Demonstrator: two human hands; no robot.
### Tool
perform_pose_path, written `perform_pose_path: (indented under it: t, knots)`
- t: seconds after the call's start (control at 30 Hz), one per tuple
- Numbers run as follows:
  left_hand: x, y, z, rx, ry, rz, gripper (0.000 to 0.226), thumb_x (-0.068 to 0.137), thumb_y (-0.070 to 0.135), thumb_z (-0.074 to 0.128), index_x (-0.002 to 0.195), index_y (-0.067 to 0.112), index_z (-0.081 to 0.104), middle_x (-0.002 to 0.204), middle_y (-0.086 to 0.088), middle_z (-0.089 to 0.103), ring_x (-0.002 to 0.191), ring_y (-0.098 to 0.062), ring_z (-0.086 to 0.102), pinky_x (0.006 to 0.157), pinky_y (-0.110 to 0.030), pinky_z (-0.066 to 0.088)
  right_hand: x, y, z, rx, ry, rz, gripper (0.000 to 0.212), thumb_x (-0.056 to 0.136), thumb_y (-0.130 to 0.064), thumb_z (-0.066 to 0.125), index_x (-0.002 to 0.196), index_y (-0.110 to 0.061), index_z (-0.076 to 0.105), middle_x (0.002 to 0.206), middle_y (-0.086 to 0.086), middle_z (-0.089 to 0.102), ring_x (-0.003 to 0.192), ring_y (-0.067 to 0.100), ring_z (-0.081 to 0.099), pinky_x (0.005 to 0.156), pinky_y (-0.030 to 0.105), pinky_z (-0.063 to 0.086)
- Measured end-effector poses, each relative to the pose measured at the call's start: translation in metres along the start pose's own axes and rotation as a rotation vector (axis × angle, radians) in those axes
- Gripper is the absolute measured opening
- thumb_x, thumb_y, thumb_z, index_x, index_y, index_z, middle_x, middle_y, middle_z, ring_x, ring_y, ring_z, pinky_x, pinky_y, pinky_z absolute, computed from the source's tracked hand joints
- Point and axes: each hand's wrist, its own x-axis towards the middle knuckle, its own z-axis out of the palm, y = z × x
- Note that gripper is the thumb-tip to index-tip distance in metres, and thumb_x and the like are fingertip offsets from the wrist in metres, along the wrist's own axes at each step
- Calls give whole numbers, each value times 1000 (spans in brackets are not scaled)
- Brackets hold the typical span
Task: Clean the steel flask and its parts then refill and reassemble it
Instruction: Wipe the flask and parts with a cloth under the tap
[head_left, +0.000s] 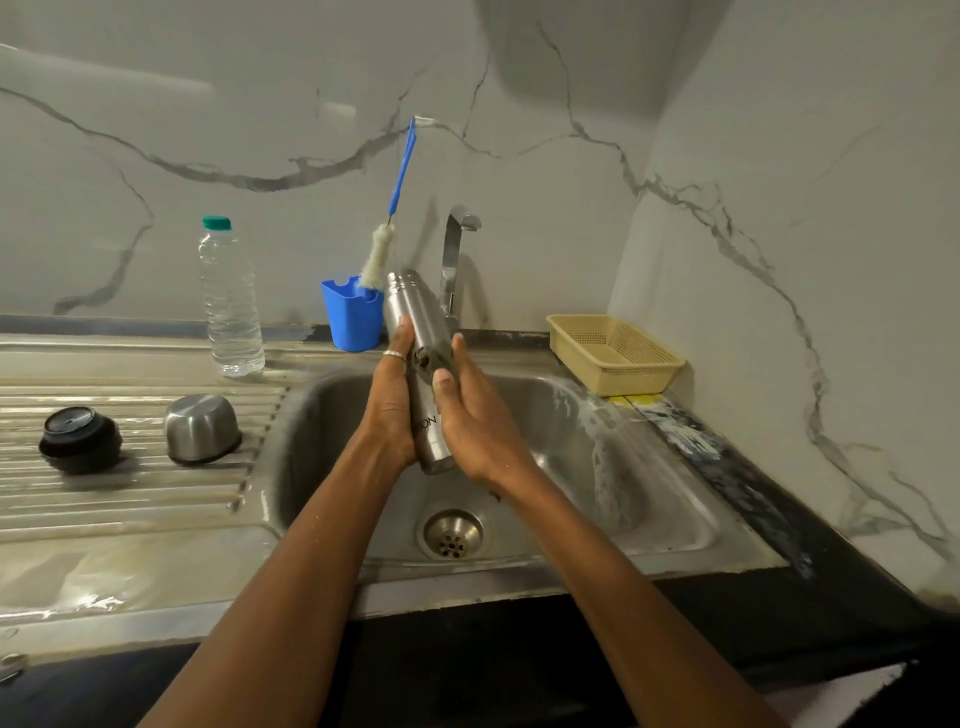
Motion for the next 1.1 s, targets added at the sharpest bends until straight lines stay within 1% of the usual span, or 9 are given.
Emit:
perform_pose_path:
  t: [0.17, 0.23, 0.3, 0.4, 0.57, 0.73, 0.9, 1.03, 1.1]
  knots:
    - [1, 5, -3, 24, 110, -2, 62, 89, 69, 58, 115, 13, 66, 81, -7, 73, 71, -21, 72, 70, -37, 59, -21, 8, -14, 20, -69, 51, 56, 108, -46, 39, 160, -31, 27, 141, 2, 58, 124, 15, 57, 94, 24, 41]
    - [-1, 8, -2, 27, 178, 17, 72, 81, 73, 65, 123, 14, 63, 97, -11, 76, 84, -26, 75, 77, -44, 62, -21, 11, -21, 28, -14, 44, 38, 107, -41, 45, 141, -29, 57, 115, -4, 70, 102, 10, 64, 87, 28, 47]
    - [-1, 14, -5, 29, 246, 90, 86, 71, 76, 72, 132, 17, 57, 115, -15, 74, 99, -31, 74, 86, -53, 60, -20, 16, -28, 11, 86, 63, 22, 105, -34, 51, 116, -23, 67, 96, -6, 70, 90, 10, 65, 83, 34, 54]
    - [-3, 22, -8, 47, 288, 188, 87, 69, 71, 77, 135, 22, 50, 122, -14, 70, 105, -30, 73, 89, -55, 59, -20, 21, -33, 128, 141, 213, 18, 104, -27, 55, 115, -24, 69, 96, -3, 72, 92, 16, 69, 86, 37, 59]
    - [-12, 25, -2, 97, 253, 247, 38, 88, 45, 75, 114, 29, 53, 118, -7, 69, 108, -25, 70, 93, -49, 58, -12, 20, -28, 532, 191, 469, 21, 104, -33, 54, 112, -22, 69, 106, 11, 75, 103, 30, 72, 94, 52, 58]
    - [-29, 42, 0, 295, 206, 269, 36, 86, 33, 80, 112, 24, 57, 110, -2, 71, 103, -20, 70, 90, -40, 58, -6, 15, -16, 651, 260, 561, 22, 103, -34, 53, 100, -18, 68, 99, 12, 75, 99, 35, 71, 97, 59, 54]
    - [-55, 86, -6, 602, 135, 350, 47, 85, 31, 81, 120, 22, 51, 112, 0, 66, 101, -15, 67, 86, -34, 56, -9, -8, 2, 744, 305, 545, 20, 106, -29, 51, 98, -16, 65, 96, 16, 76, 97, 35, 73, 92, 52, 59]
    - [-72, 128, -28, 636, 203, 406, 49, 82, 33, 83, 119, 21, 55, 110, 1, 68, 101, -17, 69, 87, -39, 59, -9, -36, 18, 772, 328, 478, 15, 106, -25, 50, 104, -16, 62, 85, 9, 71, 75, 23, 69, 71, 35, 59]
    - [-81, 150, -41, 608, 241, 444, 40, 82, 33, 84, 111, 24, 57, 104, 4, 69, 95, -13, 70, 86, -38, 60, -8, -49, 29, 786, 329, 477, 18, 105, -27, 50, 114, -15, 60, 86, 10, 70, 76, 23, 68, 73, 36, 58]
